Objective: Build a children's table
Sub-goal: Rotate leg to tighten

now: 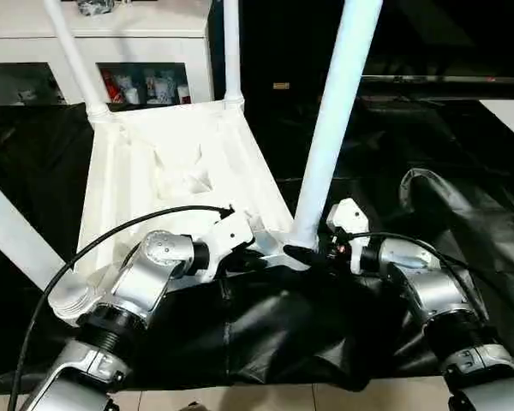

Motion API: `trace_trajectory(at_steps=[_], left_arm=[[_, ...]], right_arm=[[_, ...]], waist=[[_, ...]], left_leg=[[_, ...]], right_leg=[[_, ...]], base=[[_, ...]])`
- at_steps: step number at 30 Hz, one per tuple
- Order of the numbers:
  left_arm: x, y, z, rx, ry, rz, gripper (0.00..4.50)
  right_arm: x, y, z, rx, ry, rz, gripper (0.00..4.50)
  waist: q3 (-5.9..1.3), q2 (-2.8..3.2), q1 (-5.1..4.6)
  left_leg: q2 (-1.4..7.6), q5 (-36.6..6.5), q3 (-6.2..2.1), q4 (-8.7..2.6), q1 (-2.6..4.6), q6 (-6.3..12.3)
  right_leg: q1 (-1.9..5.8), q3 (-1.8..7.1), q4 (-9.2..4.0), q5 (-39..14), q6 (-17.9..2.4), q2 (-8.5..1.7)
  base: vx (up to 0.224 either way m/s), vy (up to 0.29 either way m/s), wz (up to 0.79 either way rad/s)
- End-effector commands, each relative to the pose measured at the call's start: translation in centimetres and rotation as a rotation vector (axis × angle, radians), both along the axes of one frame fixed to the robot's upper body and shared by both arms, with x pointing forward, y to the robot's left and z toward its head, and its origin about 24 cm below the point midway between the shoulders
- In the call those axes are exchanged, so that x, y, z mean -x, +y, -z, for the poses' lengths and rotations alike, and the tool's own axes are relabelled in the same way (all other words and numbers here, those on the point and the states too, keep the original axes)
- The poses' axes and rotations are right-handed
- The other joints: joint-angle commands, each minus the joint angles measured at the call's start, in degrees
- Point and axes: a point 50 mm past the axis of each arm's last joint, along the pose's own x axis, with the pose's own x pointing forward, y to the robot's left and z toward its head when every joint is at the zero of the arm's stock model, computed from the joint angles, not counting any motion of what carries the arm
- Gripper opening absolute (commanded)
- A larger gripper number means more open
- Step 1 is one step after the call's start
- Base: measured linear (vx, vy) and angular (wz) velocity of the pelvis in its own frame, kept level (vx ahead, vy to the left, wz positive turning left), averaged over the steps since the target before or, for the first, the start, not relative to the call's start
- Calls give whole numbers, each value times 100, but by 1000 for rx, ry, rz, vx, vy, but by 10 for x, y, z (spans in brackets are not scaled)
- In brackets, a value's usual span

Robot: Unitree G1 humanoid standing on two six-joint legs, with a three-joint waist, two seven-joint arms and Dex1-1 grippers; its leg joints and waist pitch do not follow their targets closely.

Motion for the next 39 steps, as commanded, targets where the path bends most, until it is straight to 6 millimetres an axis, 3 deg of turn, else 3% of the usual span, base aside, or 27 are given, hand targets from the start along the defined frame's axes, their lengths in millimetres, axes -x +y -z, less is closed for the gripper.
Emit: trace_trajectory(at_steps=[1, 4, 8, 11, 16, 21, 23, 26, 30, 34, 39], left_arm=[[1, 4, 16, 9, 46, -98, 0], [-12, 0, 14, 23, 17, -207, 0], [-25, -8, 11, 13, -14, -309, 0], [-33, -19, 9, 2, -33, -358, 0], [-35, -39, 8, 4, -41, -355, 0], [-35, -45, 9, 6, -53, -334, 0], [-33, -44, 10, 4, -55, -312, 0], [-30, -39, 11, -5, -55, -272, 0], [-27, -36, 12, -10, -64, -240, 0], [-24, -25, 12, -32, -74, -191, 0], [-18, -18, 9, 2, -61, -107, 0]], right_arm=[[-1, 4, 8, 7, 26, 55, 277], [-4, 7, 22, -20, 79, 225, 277], [-10, 15, 33, -26, 122, 408, 277], [-18, 24, 35, 6, 125, 535, 277], [-29, 40, 29, -4, 135, 643, 277], [-31, 48, 25, -53, 137, 637, 277], [-33, 46, 21, -90, 126, 639, 333], [-37, 37, 14, -87, 61, 632, 353], [-39, 32, 5, -132, 46, 595, 392], [-36, 18, -5, -147, 54, 454, 421], [-14, 8, -7, -57, 35, 155, 421]], waist=[[-278, -124, 35], [-254, -107, 23], [-246, -86, 11], [-262, -94, 14], [-286, -108, 23], [-274, -103, 43], [-264, -100, 47], [-272, -85, 48], [-312, -93, 60], [-329, -91, 86], [-299, -70, 105]], left_leg=[[313, -821, -104, -376, 20, 495], [316, -1135, -105, -410, 79, 319], [315, -1312, -114, -437, 97, 157], [316, -1258, -130, -452, 89, 74], [312, -1061, -117, -432, 70, 171], [319, -1078, -109, -437, 68, 236], [327, -1168, -114, -452, 72, 220], [333, -1194, -118, -454, 62, 207], [314, -700, -93, -399, 30, 417], [306, -433, -89, -359, 7, 666], [332, -809, -89, -382, 30, 556]], right_leg=[[213, 274, -474, -593, -1335, -536], [171, 292, -541, -1128, -1269, -547], [144, 307, -578, -1492, -1161, -555], [161, 301, -562, -1389, -1133, -560], [171, 306, -530, -917, -1179, -568], [174, 304, -536, -795, -1198, -577], [173, 306, -547, -926, -1175, -583], [180, 314, -552, -946, -1152, -590], [206, 300, -475, -171, -1258, -563], [224, 280, -421, 386, -1298, -524], [203, 282, -490, -191, -1252, -541]], base=[[0, 0, 0], [0, 0, 0], [0, 0, 0], [0, 0, 0], [0, 0, 0], [0, 0, 0], [0, 0, 0], [0, 0, 0], [0, 0, 0], [0, 0, 0], [0, 0, 0]])
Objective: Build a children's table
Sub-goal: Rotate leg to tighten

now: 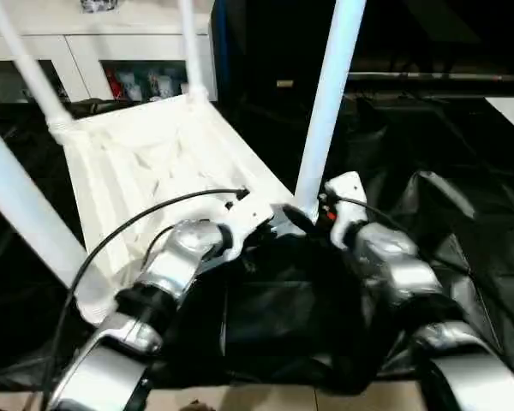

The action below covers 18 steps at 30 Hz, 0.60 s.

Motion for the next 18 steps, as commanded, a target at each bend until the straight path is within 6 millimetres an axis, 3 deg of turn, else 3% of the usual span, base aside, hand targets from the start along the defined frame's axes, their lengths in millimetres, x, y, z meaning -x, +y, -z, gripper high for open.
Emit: trace_trajectory(at_steps=[1, 2, 7, 12, 14, 15, 18], left_arm=[[13, 3, 9, 38, 44, 94, 0], [14, 4, 9, 40, 47, 112, 0], [24, 10, 3, 45, 57, 252, 0], [27, 14, -3, 77, 76, 285, 0], [28, 16, -3, 76, 78, 289, 0], [28, 17, -3, 74, 81, 289, 0], [28, 20, -2, 66, 83, 284, 0]], right_arm=[[10, 3, -3, 23, 3, -165, 421], [12, 1, -3, 29, 4, -178, 421], [16, -5, -8, 36, 2, -243, 421], [21, -7, -11, 24, 20, -293, 421], [22, -7, -11, 11, 31, -307, 421], [23, -7, -12, 5, 37, -318, 421], [24, -7, -9, 1, 53, -335, 396]], waist=[[-293, -93, 42], [-290, -67, 37], [-292, -51, 27], [-338, -35, 90], [-342, -32, 96], [-333, -62, 91], [-320, -64, 101]], left_leg=[[339, -844, -105, -328, 43, 526], [346, -845, -107, -336, 43, 508], [352, -943, -102, -350, 66, 404], [376, -515, -96, -305, 62, 551], [372, -536, -98, -293, 46, 578], [364, -569, -94, -294, 40, 587], [357, -682, -91, -299, 38, 544]], right_leg=[[269, 287, -484, -333, -1206, -548], [260, 288, -477, -366, -1223, -543], [228, 291, -485, -527, -1288, -532], [216, 274, -365, 382, -1434, -501], [221, 264, -349, 476, -1462, -511], [225, 263, -357, 443, -1455, -516], [225, 269, -392, 112, -1402, -534]], base=[[0, 0, 0], [0, 0, 0], [0, 0, 0], [0, 0, 0], [0, 0, 0], [0, 0, 0], [0, 0, 0]])
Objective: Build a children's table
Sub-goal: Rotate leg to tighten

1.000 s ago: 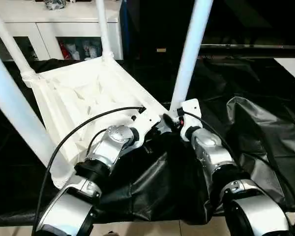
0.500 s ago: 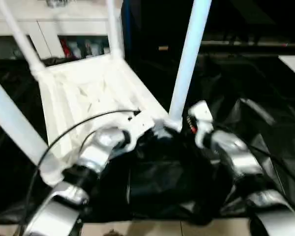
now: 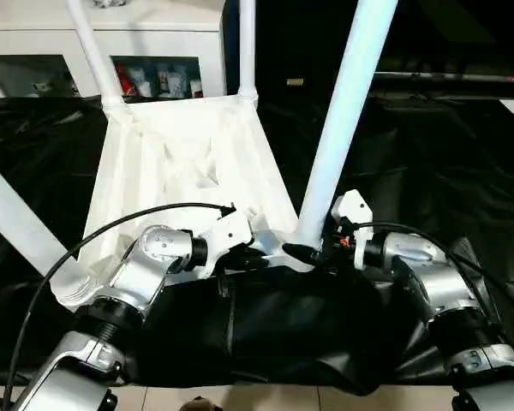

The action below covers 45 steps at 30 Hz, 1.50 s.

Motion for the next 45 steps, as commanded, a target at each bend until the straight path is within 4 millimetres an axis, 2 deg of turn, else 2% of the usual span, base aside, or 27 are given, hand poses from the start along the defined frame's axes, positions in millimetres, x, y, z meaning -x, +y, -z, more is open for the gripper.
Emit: trace_trajectory(at_steps=[1, 3, 6, 7, 13, 22, 26, 29, 30, 31, 33, 34, 35, 36, 38, 40, 42, 43, 45], left_arm=[[3, -3, 1, 44, 13, 15, 0], [3, -2, 2, 43, 15, 11, 0], [4, -1, 1, 42, 18, 13, 0], [4, -1, 1, 42, 18, 13, 0], [3, 1, 2, 37, 21, 5, 0], [3, 0, 5, 36, 31, -20, 0], [2, -1, 6, 32, 29, -39, 0], [-9, -5, 9, 28, 15, -173, 0], [-10, -5, 9, 29, 15, -183, 0], [-15, -9, 9, 31, 11, -225, 0], [-23, -17, 9, 23, -5, -292, 0], [-24, -18, 9, 22, -8, -301, 0], [-28, -25, 8, 25, -10, -332, 0], [-28, -25, 8, 25, -10, -332, 0], [-38, -37, 6, 36, -20, -428, 0], [-42, -43, 4, 29, -42, -474, 0], [-43, -46, 4, 21, -54, -482, 0], [-44, -49, 4, 12, -75, -481, 0], [-43, -50, 5, 13, -70, -471, 0]], right_arm=[[3, -1, 1, -4, 12, -17, 384], [4, -1, 4, 5, 19, -28, 355], [4, 0, 4, 4, 26, -28, 340], [4, 0, 4, 4, 26, -28, 321], [6, 0, 7, 12, 43, -40, 274], [8, 1, 15, 17, 53, -24, 265], [7, 2, 18, 13, 61, 10, 265], [-4, 5, 24, -8, 65, 212, 265], [-5, 6, 25, -9, 65, 229, 265], [-9, 9, 28, -28, 83, 314, 265], [-15, 16, 33, -61, 128, 448, 265], [-16, 16, 34, -61, 133, 467, 265], [-19, 20, 38, -51, 156, 554, 265], [-19, 20, 39, -51, 157, 555, 264], [-24, 26, 44, -12, 179, 681, 264], [-28, 29, 44, 11, 179, 728, 263], [-29, 33, 43, 21, 167, 728, 263], [-32, 34, 42, 38, 154, 756, 263], [-32, 34, 42, 38, 157, 763, 263]], waist=[[-321, -80, 3], [-325, -77, 2], [-334, -78, 2], [-335, -76, 4], [-341, -76, 9], [-345, -90, 15], [-337, -90, 6], [-313, -91, -40], [-306, -88, -52], [-295, -97, -84], [-287, -94, -115], [-289, -115, -116], [-295, -111, -114], [-295, -111, -114], [-298, -97, -137], [-307, -96, -133], [-323, -105, -121], [-334, -108, -116], [-335, -115, -111]], left_leg=[[351, -693, -93, -354, 93, 515], [354, -670, -98, -355, 97, 483], [353, -557, -97, -344, 99, 510], [351, -536, -95, -341, 97, 521], [348, -510, -96, -333, 96, 542], [341, -465, -92, -322, 94, 567], [341, -553, -96, -331, 98, 534], [338, -712, -97, -356, 113, 402], [336, -778, -98, -368, 126, 344], [329, -918, -101, -385, 137, 227], [322, -1031, -110, -406, 137, 146], [324, -1056, -109, -409, 152, 121], [320, -993, -112, -400, 123, 140], [320, -993, -112, -400, 123, 140], [310, -933, -109, -403, 139, 94], [311, -892, -113, -401, 138, 84], [301, -774, -109, -382, 120, 148], [294, -585, -109, -365, 97, 272], [301, -571, -104, -360, 104, 350]], right_leg=[[249, 274, -393, 56, -1392, -531], [250, 274, -392, -4, -1362, -531], [247, 272, -372, 153, -1375, -520], [250, 271, -368, 203, -1387, -523], [254, 266, -357, 241, -1395, -521], [257, 264, -350, 276, -1398, -520], [254, 264, -365, 120, -1386, -525], [232, 278, -405, -207, -1377, -533], [227, 274, -421, -344, -1376, -527], [223, 284, -455, -673, -1325, -536], [219, 290, -477, -930, -1272, -542], [221, 288, -495, -988, -1245, -542], [234, 298, -494, -972, -1191, -563], [234, 298, -494, -972, -1191, -563], [211, 297, -493, -919, -1189, -545], [221, 292, -481, -789, -1209, -547], [244, 291, -459, -509, -1226, -551], [254, 287, -432, -170, -1253, -554], [256, 278, -425, -57, -1291, -557]], base=[[0, 0, 0], [0, 0, 0], [0, 0, 0], [0, 0, 0], [0, 0, 0], [0, 0, 0], [0, 0, 0], [0, 0, 0], [0, 0, 0], [0, 0, 0], [0, 0, 0], [0, 0, 0], [0, 0, 0], [0, 0, 0], [0, 0, 0], [0, 0, 0], [0, 0, 0], [0, 0, 0], [0, 0, 0]])
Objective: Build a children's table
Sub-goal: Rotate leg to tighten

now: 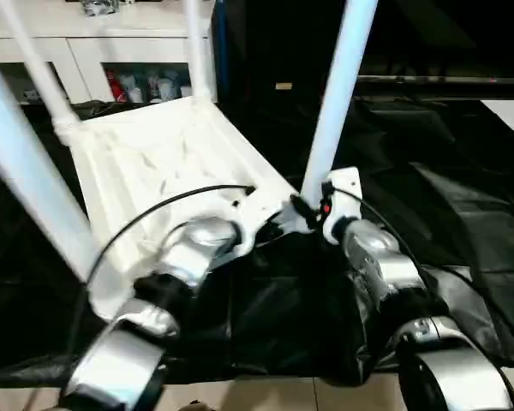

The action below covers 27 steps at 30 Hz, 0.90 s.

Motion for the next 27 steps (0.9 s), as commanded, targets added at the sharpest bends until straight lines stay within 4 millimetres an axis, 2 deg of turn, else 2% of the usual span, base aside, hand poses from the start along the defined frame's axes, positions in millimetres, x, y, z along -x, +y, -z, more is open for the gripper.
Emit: trace_trajectory(at_steps=[1, 4, 5, 6, 12, 16, 19, 22, 23, 24, 25, 27], left_arm=[[-1, 5, 3, 28, -16, -63, 0], [0, 7, 6, 18, -6, -47, 0], [1, 8, 7, 20, -3, -42, 0], [1, 9, 7, 21, -1, -38, 0], [6, 15, 8, 9, -12, 43, 0], [14, 28, 6, 35, -14, 172, 0], [18, 32, 4, 49, -6, 214, 0], [22, 38, 2, 45, -6, 271, 0], [24, 39, 2, 45, -6, 294, 0], [27, 42, 0, 55, 4, 322, 0], [29, 43, -1, 64, 9, 340, 0], [31, 44, -2, 75, 19, 356, 0]], right_arm=[[14, -1, 31, 24, 129, 1, 263], [12, -2, 27, 5, 103, 8, 263], [10, -1, 24, -36, 89, 2, 298], [10, -1, 21, -70, 79, -6, 319], [8, -5, 9, -63, -4, -99, 380], [17, -24, -1, -46, -57, -322, 411], [26, -30, -5, -49, -59, -459, 443], [37, -37, -6, -24, -38, -592, 448], [39, -39, -6, 8, -38, -617, 448], [43, -43, -7, 21, -31, -655, 448], [45, -44, -7, 30, -29, -683, 448], [49, -46, -6, 28, -17, -729, 448]], waist=[[-319, -106, 31], [-305, -102, 32], [-304, -127, 31], [-308, -116, 37], [-310, -133, 29], [-306, -107, 61], [-294, -98, 86], [-295, -65, 97], [-299, -75, 92], [-301, -45, 87], [-311, -64, 99], [-311, -64, 116]], left_leg=[[314, -636, -104, -377, 75, 397], [326, -839, -106, -398, 91, 353], [326, -869, -102, -400, 91, 352], [324, -851, -104, -395, 85, 370], [319, -701, -102, -383, 60, 480], [342, -677, -103, -377, 63, 587], [355, -808, -102, -386, 56, 575], [374, -889, -110, -396, 65, 526], [377, -887, -104, -396, 68, 520], [379, -882, -111, -398, 69, 490], [379, -835, -107, -388, 71, 489], [374, -787, -102, -380, 62, 504]], right_leg=[[242, 274, -446, -183, -1281, -558], [226, 276, -482, -532, -1250, -559], [228, 279, -490, -581, -1238, -561], [237, 285, -482, -567, -1230, -563], [244, 272, -469, -382, -1260, -563], [242, 269, -472, -393, -1215, -556], [245, 258, -481, -507, -1200, -539], [230, 258, -481, -595, -1202, -531], [225, 262, -478, -569, -1219, -529], [215, 262, -472, -535, -1256, -534], [223, 267, -459, -418, -1283, -538], [226, 258, -447, -316, -1343, -536]], base=[[0, 0, 0], [0, 0, 0], [0, 0, 0], [0, 0, 0], [0, 0, 0], [0, 0, 0], [0, 0, 0], [0, 0, 0], [0, 0, 0], [0, 0, 0], [0, 0, 0], [0, 0, 0]])
